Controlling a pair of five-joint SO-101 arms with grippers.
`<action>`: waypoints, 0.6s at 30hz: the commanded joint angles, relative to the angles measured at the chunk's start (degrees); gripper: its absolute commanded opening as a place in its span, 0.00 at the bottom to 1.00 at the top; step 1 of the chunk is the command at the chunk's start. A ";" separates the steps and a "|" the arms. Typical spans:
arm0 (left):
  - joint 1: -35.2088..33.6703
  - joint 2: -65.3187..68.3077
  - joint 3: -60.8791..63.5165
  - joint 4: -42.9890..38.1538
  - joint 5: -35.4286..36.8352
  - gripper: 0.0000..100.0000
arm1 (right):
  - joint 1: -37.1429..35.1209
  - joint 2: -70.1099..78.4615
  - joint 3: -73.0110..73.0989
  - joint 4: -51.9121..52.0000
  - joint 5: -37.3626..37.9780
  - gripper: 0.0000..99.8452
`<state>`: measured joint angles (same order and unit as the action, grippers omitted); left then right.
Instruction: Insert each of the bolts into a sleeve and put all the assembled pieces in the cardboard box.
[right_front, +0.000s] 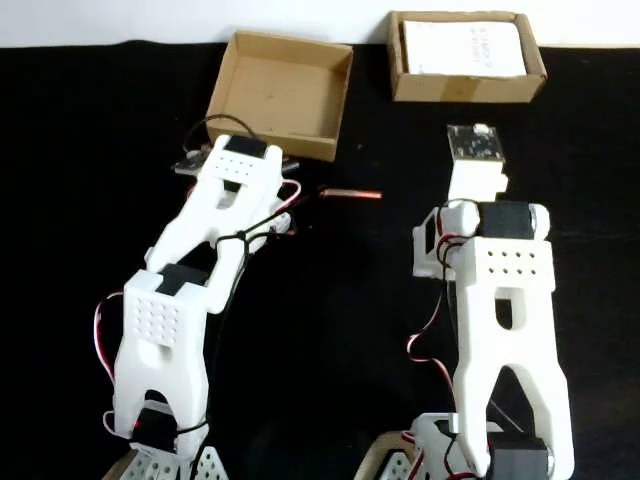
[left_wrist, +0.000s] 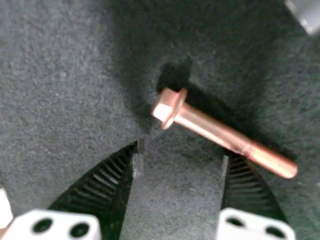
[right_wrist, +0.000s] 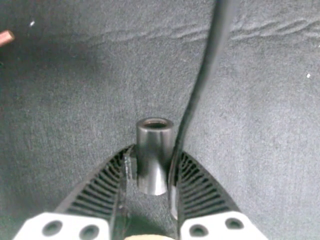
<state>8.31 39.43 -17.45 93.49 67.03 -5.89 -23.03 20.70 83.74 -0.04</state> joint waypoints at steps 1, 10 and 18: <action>-1.63 0.22 -1.10 -0.70 0.79 0.27 | 0.13 -1.89 -0.22 -0.48 0.44 0.01; -2.15 -9.01 -5.23 7.47 -2.11 0.27 | 0.13 -1.89 -0.22 -0.48 0.44 0.01; -5.05 -9.01 -3.47 5.10 1.93 0.27 | 0.13 -1.80 -0.22 -0.48 0.44 0.01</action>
<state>4.09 31.60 -20.79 99.47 68.00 -5.89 -23.03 20.70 83.74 -0.04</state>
